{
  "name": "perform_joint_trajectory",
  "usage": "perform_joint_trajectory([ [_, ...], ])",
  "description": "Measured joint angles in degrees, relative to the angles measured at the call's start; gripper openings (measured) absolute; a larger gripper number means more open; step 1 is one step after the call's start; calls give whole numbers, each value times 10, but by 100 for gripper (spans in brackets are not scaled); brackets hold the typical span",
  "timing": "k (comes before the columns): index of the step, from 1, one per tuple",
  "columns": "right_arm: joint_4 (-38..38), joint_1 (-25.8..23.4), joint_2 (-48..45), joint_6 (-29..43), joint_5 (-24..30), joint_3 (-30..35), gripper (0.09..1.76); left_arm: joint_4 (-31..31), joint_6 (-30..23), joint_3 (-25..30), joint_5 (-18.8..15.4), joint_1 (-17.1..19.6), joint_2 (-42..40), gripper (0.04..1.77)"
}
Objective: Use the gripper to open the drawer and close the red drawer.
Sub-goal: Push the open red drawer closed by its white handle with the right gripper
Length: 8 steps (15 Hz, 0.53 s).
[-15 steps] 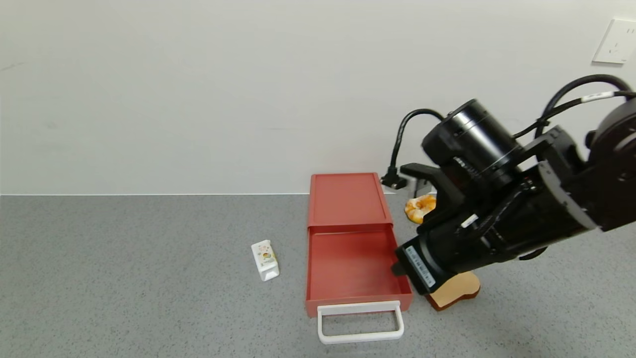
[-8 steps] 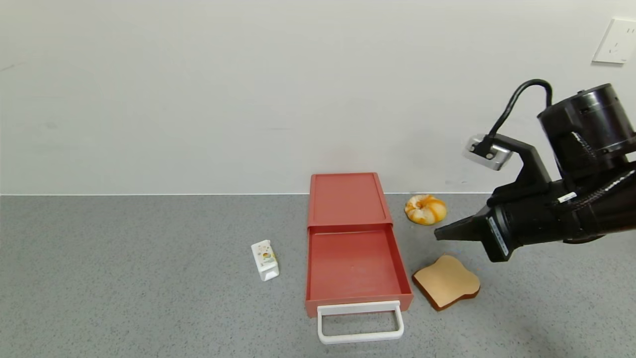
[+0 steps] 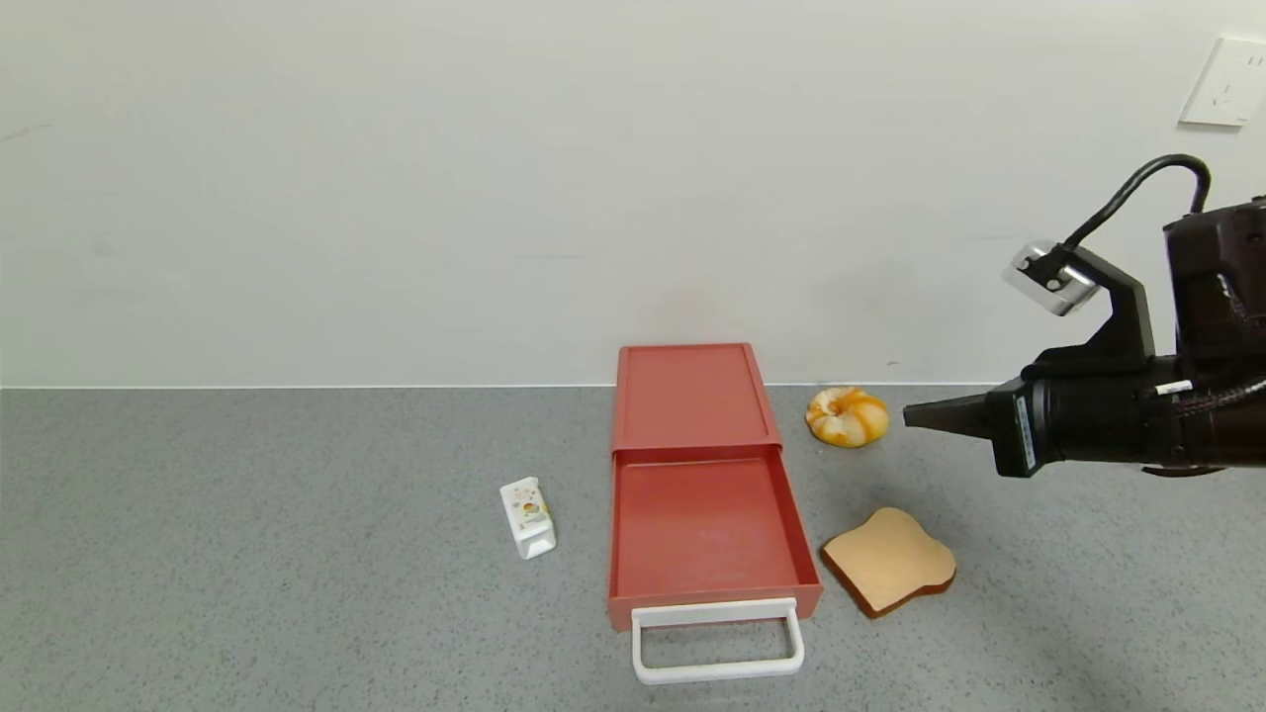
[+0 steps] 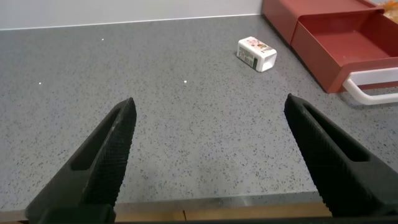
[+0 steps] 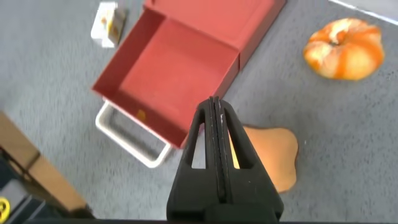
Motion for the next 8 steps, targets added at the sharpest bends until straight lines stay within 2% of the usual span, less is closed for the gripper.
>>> perform_joint_trajectory([
  [3,-22,-4,11,40,-14,12,11,0,0,0,0,0,0,172],
  [5,-24,-4,17,46,-39,11,11,0,0,0,0,0,0,172],
  [8,-24,-4,21,47,-41,11,11,0,0,0,0,0,0,172],
])
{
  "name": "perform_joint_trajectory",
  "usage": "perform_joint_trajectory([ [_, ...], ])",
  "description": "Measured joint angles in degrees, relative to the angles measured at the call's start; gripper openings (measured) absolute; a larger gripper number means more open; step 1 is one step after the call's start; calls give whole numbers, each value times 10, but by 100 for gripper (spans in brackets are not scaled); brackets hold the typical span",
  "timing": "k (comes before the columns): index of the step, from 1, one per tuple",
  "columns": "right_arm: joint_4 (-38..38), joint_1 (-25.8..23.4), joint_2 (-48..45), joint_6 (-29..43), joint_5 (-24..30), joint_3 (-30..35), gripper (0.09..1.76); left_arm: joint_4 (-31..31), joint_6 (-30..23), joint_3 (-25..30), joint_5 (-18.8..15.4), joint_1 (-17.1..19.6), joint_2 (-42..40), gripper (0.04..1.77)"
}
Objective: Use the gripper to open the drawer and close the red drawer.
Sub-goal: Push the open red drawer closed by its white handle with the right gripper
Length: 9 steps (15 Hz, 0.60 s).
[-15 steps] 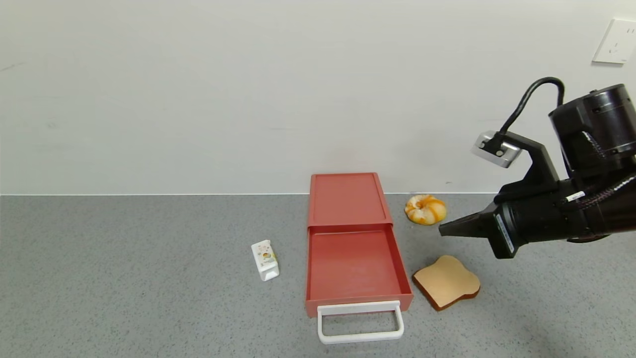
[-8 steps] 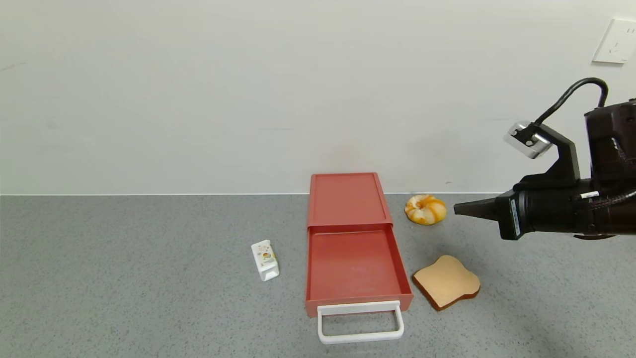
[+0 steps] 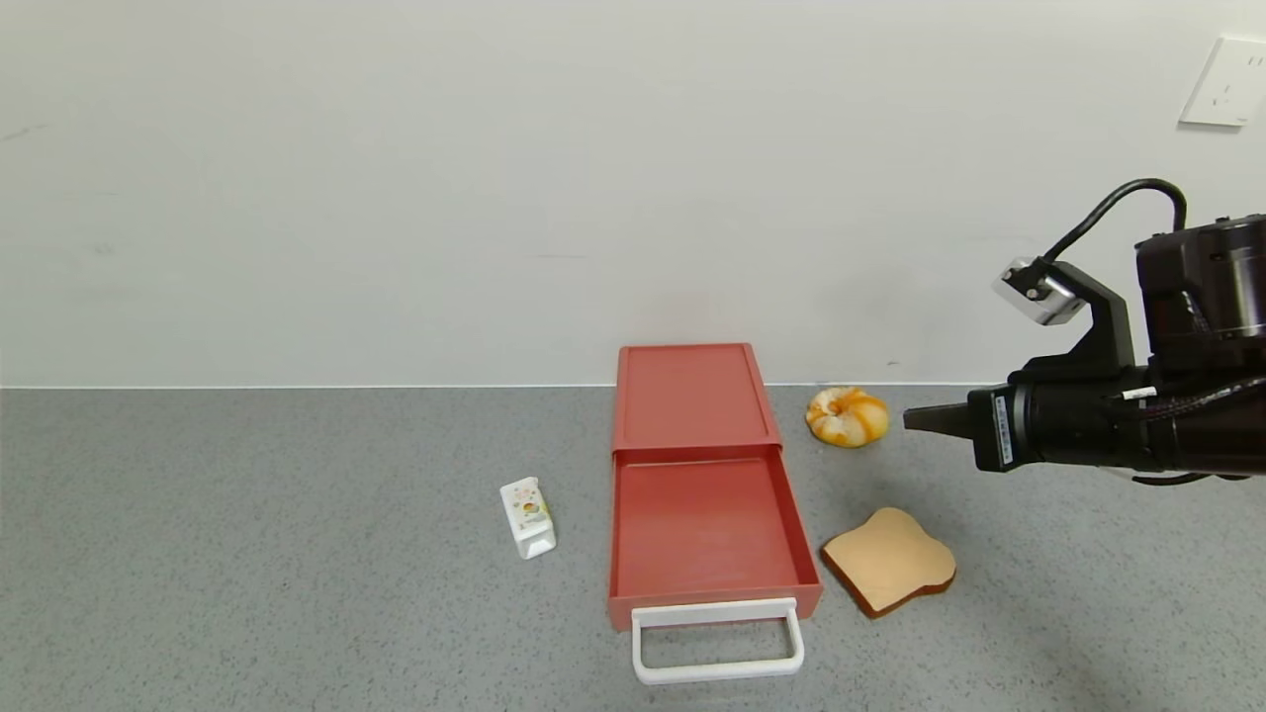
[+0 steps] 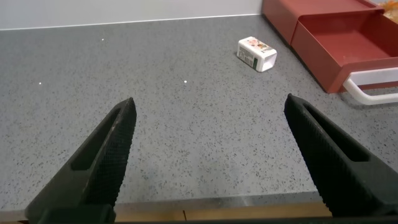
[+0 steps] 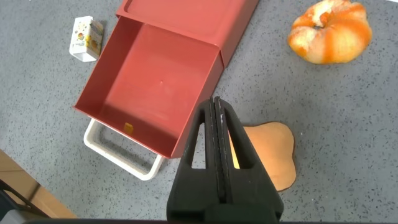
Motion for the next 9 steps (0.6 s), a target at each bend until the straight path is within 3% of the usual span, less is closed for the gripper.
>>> perform_joint_trajectory([
  [9,4,4,0,0,1,3,11,0,0,0,0,0,0,172],
])
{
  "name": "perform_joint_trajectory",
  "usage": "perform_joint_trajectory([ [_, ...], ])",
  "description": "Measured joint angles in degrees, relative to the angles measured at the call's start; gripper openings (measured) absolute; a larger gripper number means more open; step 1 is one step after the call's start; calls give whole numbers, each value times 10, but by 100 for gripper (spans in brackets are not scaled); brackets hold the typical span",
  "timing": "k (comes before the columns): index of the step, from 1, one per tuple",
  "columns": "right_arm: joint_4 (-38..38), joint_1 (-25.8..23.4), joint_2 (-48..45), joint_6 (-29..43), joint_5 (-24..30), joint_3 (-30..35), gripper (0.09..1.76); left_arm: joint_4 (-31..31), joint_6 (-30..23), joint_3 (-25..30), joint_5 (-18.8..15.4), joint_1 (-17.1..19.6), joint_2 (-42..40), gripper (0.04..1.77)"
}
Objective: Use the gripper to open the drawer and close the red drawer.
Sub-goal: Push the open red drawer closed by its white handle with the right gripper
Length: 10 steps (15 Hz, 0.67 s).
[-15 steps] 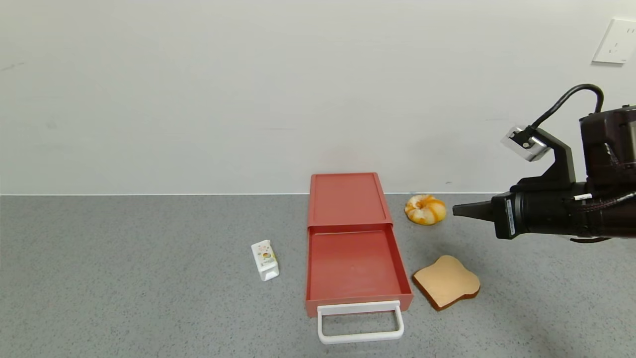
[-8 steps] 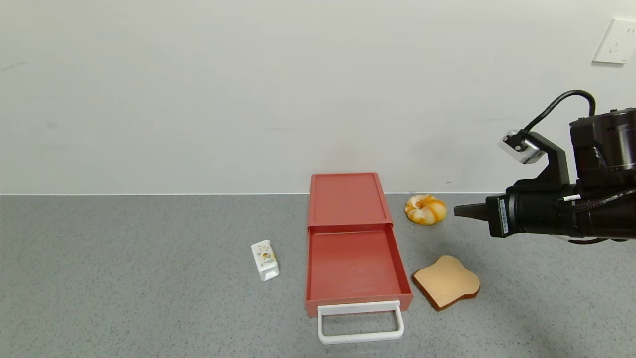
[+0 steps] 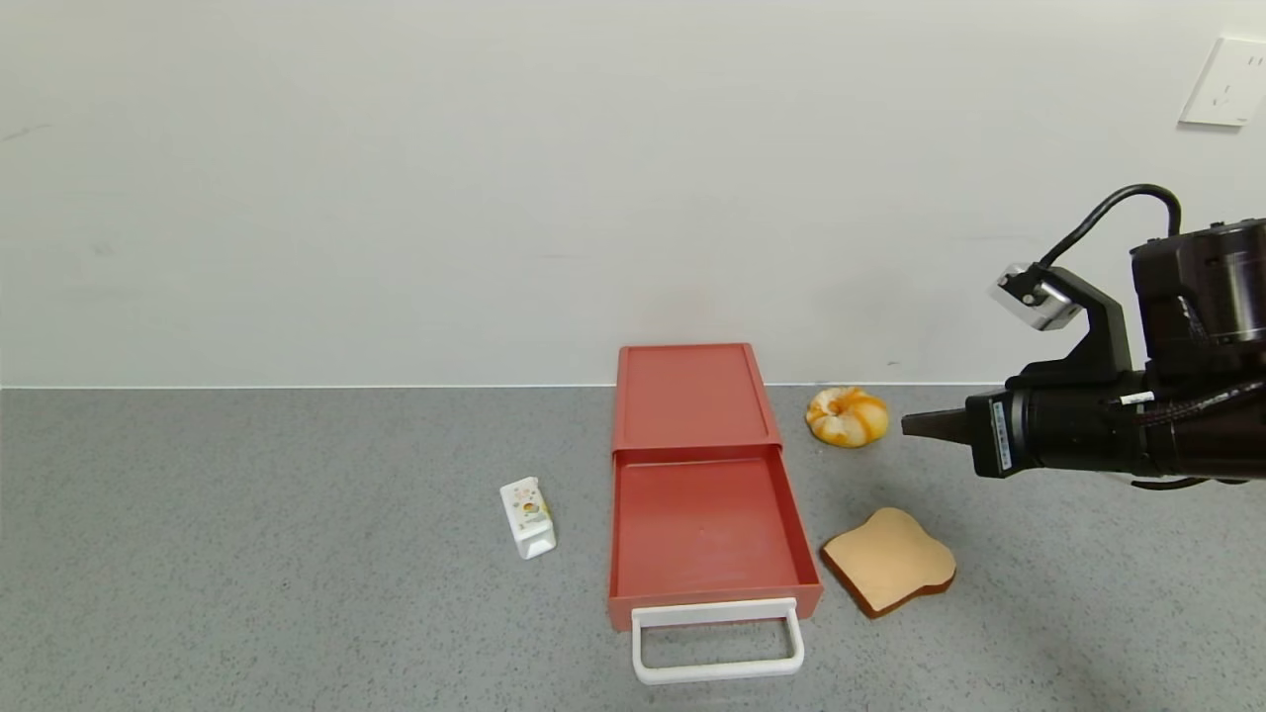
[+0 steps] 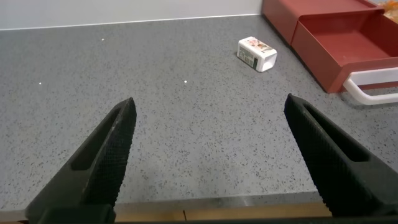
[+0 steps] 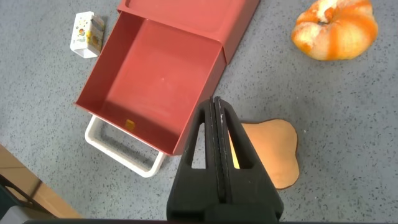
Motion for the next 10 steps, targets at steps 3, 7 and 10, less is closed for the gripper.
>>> perform_joint_trajectory([
  [3,7,4,-2,0,0,-2,11,0,0,0,0,0,0,172],
  [7,20,7,-5,6,-2,-3,11,0,0,0,0,0,0,172],
  [10,75,10,-6,19,-3,-19,11,0,0,0,0,0,0,172],
])
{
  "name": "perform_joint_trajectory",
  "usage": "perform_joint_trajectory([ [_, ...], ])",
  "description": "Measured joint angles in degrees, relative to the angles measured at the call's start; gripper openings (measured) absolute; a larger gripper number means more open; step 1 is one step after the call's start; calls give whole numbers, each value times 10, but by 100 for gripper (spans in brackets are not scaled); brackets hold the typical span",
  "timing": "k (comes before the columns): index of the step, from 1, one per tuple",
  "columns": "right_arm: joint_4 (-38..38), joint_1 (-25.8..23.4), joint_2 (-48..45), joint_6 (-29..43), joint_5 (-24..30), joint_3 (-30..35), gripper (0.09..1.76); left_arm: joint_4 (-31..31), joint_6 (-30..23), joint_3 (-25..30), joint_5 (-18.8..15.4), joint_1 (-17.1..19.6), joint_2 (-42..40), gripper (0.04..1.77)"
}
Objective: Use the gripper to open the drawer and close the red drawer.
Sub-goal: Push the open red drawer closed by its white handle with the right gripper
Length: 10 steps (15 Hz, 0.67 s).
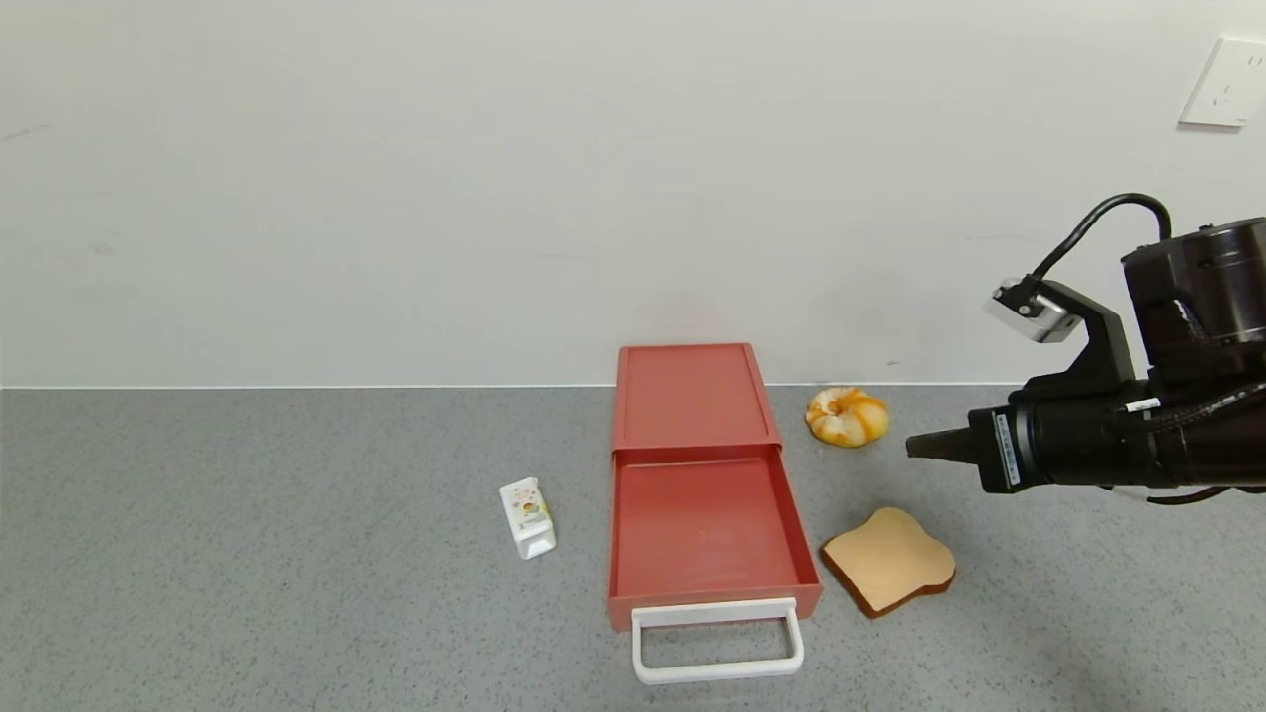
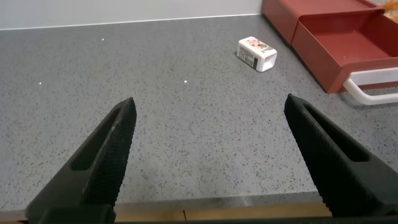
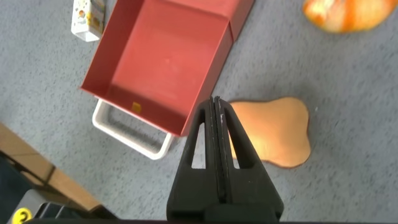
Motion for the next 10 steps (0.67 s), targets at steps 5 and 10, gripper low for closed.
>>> perform_joint_trajectory([
  [5,105,37,3,63,-58,-58,11,0,0,0,0,0,0,172],
  [10,234,89,19,140,-106,-138,11,0,0,0,0,0,0,172],
])
